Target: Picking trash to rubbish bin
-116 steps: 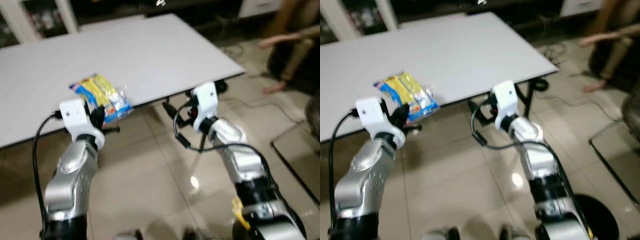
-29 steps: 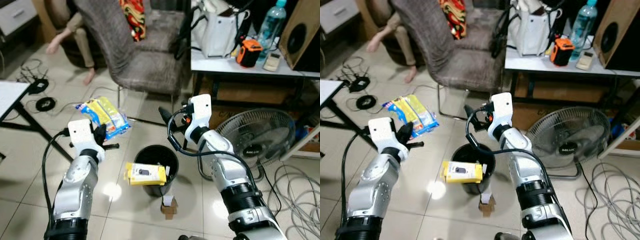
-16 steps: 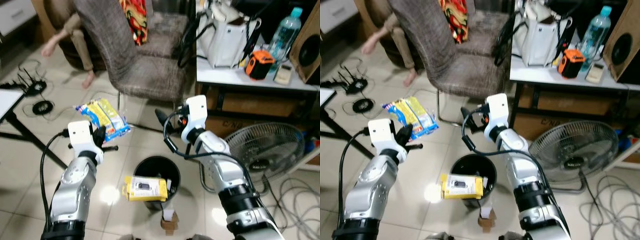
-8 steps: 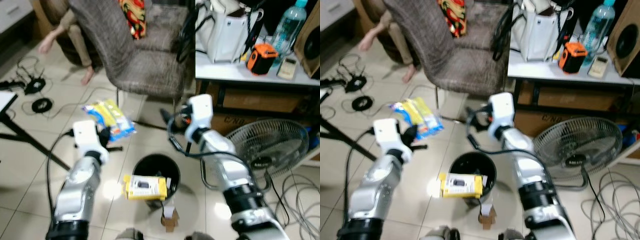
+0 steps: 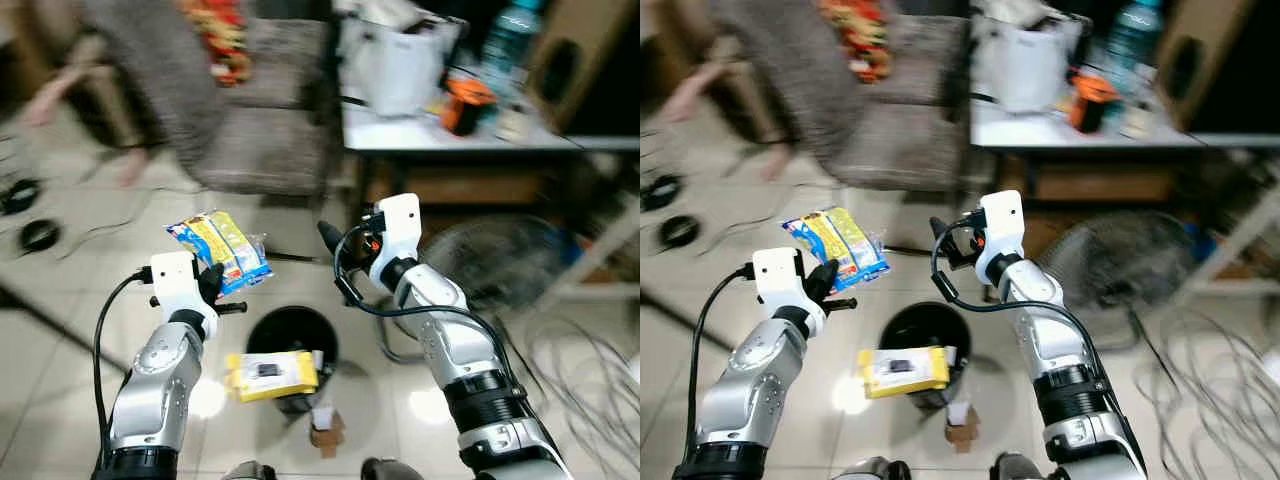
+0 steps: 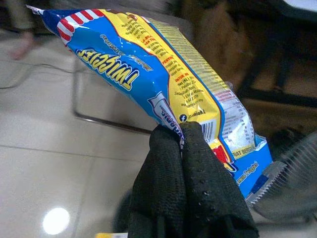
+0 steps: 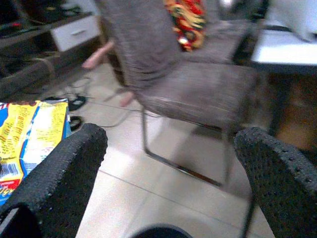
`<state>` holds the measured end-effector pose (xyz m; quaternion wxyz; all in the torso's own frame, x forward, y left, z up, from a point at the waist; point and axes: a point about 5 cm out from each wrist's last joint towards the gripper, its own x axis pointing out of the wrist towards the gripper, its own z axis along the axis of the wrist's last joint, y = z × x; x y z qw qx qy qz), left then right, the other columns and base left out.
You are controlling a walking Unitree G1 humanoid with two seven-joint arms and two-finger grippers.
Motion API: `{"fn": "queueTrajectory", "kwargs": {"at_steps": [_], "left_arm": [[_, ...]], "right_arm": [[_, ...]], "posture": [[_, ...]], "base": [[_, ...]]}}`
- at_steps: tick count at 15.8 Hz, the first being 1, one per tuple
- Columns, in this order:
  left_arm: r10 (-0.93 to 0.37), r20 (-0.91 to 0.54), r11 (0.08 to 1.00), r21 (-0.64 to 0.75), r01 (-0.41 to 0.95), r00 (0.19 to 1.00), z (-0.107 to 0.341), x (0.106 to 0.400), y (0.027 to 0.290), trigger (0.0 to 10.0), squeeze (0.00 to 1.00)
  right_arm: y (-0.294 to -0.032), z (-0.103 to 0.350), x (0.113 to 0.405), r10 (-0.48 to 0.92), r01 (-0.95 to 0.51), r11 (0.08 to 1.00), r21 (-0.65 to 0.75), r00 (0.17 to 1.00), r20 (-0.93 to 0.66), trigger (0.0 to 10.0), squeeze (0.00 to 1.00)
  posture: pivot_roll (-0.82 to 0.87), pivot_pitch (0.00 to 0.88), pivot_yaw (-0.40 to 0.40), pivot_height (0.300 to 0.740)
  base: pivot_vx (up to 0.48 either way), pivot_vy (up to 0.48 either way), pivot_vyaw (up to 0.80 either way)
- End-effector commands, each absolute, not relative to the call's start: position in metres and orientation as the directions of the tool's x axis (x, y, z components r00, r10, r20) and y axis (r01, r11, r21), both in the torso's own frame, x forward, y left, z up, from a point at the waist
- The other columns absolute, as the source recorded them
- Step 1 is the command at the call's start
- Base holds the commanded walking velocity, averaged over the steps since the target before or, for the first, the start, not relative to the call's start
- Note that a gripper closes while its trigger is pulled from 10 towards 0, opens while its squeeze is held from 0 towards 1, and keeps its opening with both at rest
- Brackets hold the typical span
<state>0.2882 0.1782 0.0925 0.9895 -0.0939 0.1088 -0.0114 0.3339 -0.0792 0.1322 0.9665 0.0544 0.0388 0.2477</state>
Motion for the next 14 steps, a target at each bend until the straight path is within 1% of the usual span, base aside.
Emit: {"fn": "queueTrajectory", "kwargs": {"at_steps": [1,8,11,14], "left_arm": [[-0.044,-0.220,0.982,-0.187,0.002,0.974,0.0925,0.2871,0.1781,10.0,0.00],[-0.039,-0.228,0.984,-0.180,-0.003,0.973,0.0925,0.2875,0.1803,10.0,0.00],[-0.048,-0.226,0.984,-0.177,0.007,0.973,0.0926,0.2875,0.1809,10.0,0.00],[-0.054,-0.232,0.984,-0.175,0.013,0.971,0.0910,0.2865,0.1790,10.0,0.00]], "right_arm": [[-0.0794,0.1340,0.3338,0.483,-0.475,0.872,0.120,0.874,-0.050,10.0,0.00],[-0.0786,0.1355,0.3338,0.493,-0.486,0.866,0.118,0.869,-0.043,10.0,0.00],[-0.0780,0.1355,0.3337,0.495,-0.488,0.865,0.119,0.868,-0.042,10.0,0.00],[-0.0783,0.1341,0.3329,0.497,-0.489,0.864,0.120,0.867,-0.047,10.0,0.00]], "posture": [[-0.06,0.144,0.039,0.740],[-0.06,0.136,0.040,0.740],[-0.06,0.136,0.040,0.740],[-0.06,0.136,0.040,0.740]], "base": [[0.000,0.000,0.00],[0.000,0.000,0.00],[0.337,0.000,0.00],[0.456,0.000,0.00]]}}
